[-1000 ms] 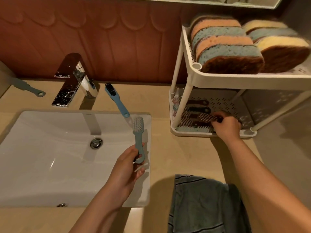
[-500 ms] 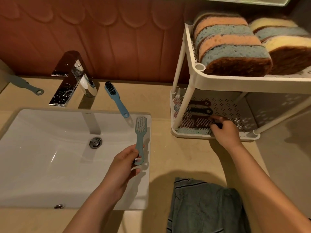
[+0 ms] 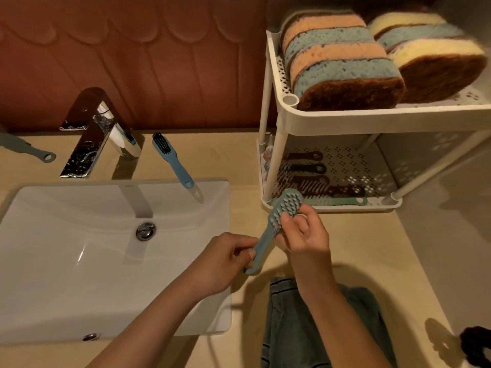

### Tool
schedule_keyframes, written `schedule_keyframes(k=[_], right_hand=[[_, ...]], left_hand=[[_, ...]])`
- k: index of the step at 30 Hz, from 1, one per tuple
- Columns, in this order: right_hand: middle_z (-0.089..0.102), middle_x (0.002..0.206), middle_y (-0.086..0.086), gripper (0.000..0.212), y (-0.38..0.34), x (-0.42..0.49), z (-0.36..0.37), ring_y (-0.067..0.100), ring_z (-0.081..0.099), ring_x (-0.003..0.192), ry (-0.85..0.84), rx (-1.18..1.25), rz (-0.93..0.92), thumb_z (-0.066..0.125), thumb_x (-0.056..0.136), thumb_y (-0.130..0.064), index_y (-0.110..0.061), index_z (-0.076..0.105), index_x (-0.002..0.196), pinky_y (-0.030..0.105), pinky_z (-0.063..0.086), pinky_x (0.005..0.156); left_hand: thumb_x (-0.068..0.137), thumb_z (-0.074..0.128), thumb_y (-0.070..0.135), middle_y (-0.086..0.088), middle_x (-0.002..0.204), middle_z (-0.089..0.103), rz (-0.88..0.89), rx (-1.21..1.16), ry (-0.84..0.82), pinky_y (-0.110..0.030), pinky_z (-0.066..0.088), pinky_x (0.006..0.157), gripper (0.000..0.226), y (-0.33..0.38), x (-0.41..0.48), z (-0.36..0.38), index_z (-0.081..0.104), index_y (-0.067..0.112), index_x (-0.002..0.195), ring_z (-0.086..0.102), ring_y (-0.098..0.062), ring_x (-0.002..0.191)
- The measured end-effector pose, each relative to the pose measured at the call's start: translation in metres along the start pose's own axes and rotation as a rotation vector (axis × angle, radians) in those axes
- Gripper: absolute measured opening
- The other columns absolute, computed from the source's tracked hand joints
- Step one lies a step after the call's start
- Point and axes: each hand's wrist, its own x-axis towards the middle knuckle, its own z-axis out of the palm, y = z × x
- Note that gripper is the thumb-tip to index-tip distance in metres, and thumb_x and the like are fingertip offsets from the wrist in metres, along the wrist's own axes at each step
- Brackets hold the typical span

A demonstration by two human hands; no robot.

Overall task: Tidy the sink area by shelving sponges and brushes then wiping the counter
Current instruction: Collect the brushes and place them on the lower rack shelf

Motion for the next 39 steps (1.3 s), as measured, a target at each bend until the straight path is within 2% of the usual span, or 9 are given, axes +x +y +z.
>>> schedule_keyframes(k=[3, 7, 10, 13, 18, 21, 23, 28, 39], right_hand=[[0.069, 0.085, -0.014, 0.02, -0.009, 0.004, -0.013, -0.002, 0.065, 0.084, 0.082, 0.037, -0.034, 0.046, 0.095, -0.013, -0.03, 0.054, 0.1, 0.016, 0.053, 0.072], [0.056, 0.119, -0.001, 0.04, -0.017, 0.024, -0.034, 0.012, 0.055, 0.109, 0.207, -0.1, -0.029, 0.042, 0.097, -0.014, -0.019, 0.041, 0.136, 0.03, 0.045, 0.098], [0.048, 0.131, 0.003, 0.04, -0.019, 0.043, -0.054, 0.011, 0.047, 0.116, 0.232, -0.303, -0.114, 0.043, 0.097, -0.013, -0.019, 0.044, 0.136, 0.021, 0.037, 0.097], [0.039, 0.134, 0.002, 0.04, -0.023, 0.058, -0.072, 0.001, 0.034, 0.113, 0.235, -0.494, -0.147, 0.043, 0.097, -0.016, -0.017, 0.042, 0.138, 0.013, 0.026, 0.094], [0.054, 0.128, 0.008, 0.04, -0.023, 0.097, -0.085, 0.025, 0.048, 0.12, 0.265, -0.709, -0.191, 0.051, 0.093, -0.012, -0.018, 0.046, 0.133, 0.036, 0.039, 0.101], [0.064, 0.111, 0.015, 0.039, -0.022, 0.122, -0.087, 0.036, 0.054, 0.108, 0.292, -0.887, -0.232, 0.054, 0.087, -0.004, -0.018, 0.052, 0.124, 0.046, 0.044, 0.095], [0.066, 0.107, 0.016, 0.031, -0.021, 0.134, -0.087, 0.035, 0.058, 0.102, 0.263, -0.977, -0.29, 0.054, 0.087, -0.004, -0.012, 0.056, 0.117, 0.039, 0.046, 0.085], [0.065, 0.104, 0.017, 0.015, -0.013, 0.174, -0.082, 0.033, 0.059, 0.099, 0.094, -1.106, -0.296, 0.052, 0.087, -0.005, -0.004, 0.061, 0.099, 0.034, 0.042, 0.083], [0.064, 0.11, 0.018, 0.02, 0.01, 0.193, -0.08, 0.035, 0.057, 0.106, 0.017, -1.191, -0.218, 0.053, 0.087, -0.009, -0.007, 0.067, 0.102, 0.039, 0.045, 0.093]], left_hand=[[0.094, 0.05, 0.022, -0.002, 0.112, 0.063, 0.003, 0.116, 0.084, -0.024, 0.046, 0.082, 0.029, 0.016, 0.019, 0.0, 0.059, 0.025, 0.122, 0.058, -0.01, 0.097], [0.092, 0.053, 0.033, 0.001, 0.142, 0.041, 0.026, 0.052, 0.307, -0.022, 0.032, 0.097, 0.058, 0.046, 0.046, -0.005, 0.027, 0.023, 0.143, 0.04, -0.011, 0.127], [0.092, 0.053, 0.033, 0.008, 0.135, 0.047, 0.136, 0.003, 0.365, -0.023, 0.037, 0.094, 0.051, 0.067, 0.066, -0.003, 0.034, 0.024, 0.138, 0.042, -0.002, 0.116], [0.093, 0.05, 0.035, 0.002, 0.11, 0.062, 0.162, 0.063, 0.47, -0.028, 0.046, 0.074, 0.034, 0.071, 0.081, 0.003, 0.049, 0.019, 0.123, 0.057, -0.013, 0.096], [0.096, 0.041, 0.033, 0.003, 0.075, 0.058, 0.212, 0.283, 0.634, -0.014, 0.032, 0.05, 0.025, 0.058, 0.087, 0.009, 0.054, 0.014, 0.106, 0.049, -0.011, 0.062], [0.097, 0.043, 0.026, -0.004, 0.068, 0.059, 0.274, 0.307, 0.7, -0.036, 0.045, 0.078, 0.021, 0.053, 0.094, 0.012, 0.055, 0.008, 0.1, 0.039, -0.01, 0.059], [0.096, 0.044, 0.023, -0.002, 0.065, 0.058, 0.274, 0.318, 0.722, -0.043, 0.042, 0.091, 0.02, 0.05, 0.097, 0.013, 0.056, 0.007, 0.099, 0.037, -0.009, 0.059], [0.096, 0.041, 0.028, -0.007, 0.069, 0.065, 0.279, 0.338, 0.732, -0.043, 0.042, 0.093, 0.027, 0.048, 0.099, 0.015, 0.057, 0.006, 0.102, 0.052, -0.02, 0.059], [0.093, 0.027, 0.043, -0.009, 0.082, 0.071, 0.29, 0.396, 0.65, -0.04, 0.041, 0.092, 0.045, 0.049, 0.098, 0.007, 0.055, 0.008, 0.101, 0.062, -0.029, 0.071]])
